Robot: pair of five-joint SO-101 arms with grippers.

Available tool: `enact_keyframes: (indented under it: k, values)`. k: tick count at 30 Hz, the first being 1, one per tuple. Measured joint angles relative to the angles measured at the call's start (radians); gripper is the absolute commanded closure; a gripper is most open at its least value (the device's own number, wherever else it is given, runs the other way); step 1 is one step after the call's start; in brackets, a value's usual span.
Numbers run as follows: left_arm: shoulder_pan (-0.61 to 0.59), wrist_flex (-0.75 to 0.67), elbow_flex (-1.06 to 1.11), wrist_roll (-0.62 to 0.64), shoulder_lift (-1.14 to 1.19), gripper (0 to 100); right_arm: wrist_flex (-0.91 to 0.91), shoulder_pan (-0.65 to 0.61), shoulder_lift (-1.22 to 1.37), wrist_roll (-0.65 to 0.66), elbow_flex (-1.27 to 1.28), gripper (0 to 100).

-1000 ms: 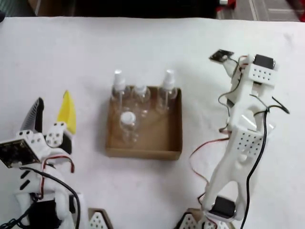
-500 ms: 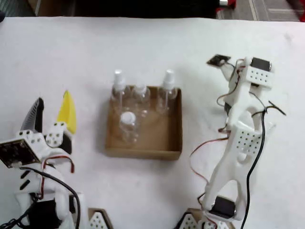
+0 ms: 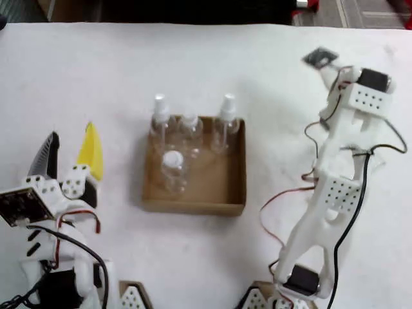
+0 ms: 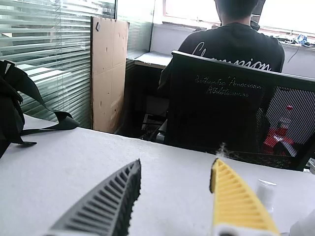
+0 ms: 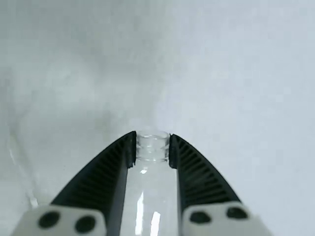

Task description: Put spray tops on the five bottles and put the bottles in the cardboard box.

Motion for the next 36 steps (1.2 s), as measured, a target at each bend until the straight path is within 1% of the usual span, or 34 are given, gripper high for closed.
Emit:
enact_keyframes:
  k: [11,14,17,19,20,22,27,30,36]
  values:
    - [0.000,0.000,0.000,0.003,0.000,78,0.003,-0.002,-0.377,-0.427,-0.005,98.1]
    - [0.018,0.008,-0.005,0.003,0.000,72,0.005,-0.002,-0.499,-0.525,-0.005,98.2]
    - [0.061,0.132,-0.091,0.003,0.005,66,0.006,-0.015,-0.626,-0.568,-0.003,98.2]
    - [0.107,0.247,-0.167,0.003,-0.003,66,0.006,-0.041,-0.723,-0.575,0.025,98.2]
    - [0.129,0.293,-0.199,0.003,-0.003,67,0.006,-0.060,-0.776,-0.577,0.054,98.2]
    - [0.152,0.336,-0.226,0.003,-0.003,68,0.006,-0.103,-0.890,-0.577,0.141,98.2]
    - [0.164,0.339,-0.229,0.003,-0.003,71,0.006,-0.253,-1.181,-0.583,0.428,98.2]
    - [0.164,0.339,-0.229,0.003,-0.003,74,0.006,-0.373,-1.330,-0.600,0.563,98.2]
    - [0.170,0.364,-0.255,0.003,-0.003,76,0.005,-0.563,-1.505,-0.698,0.611,98.2]
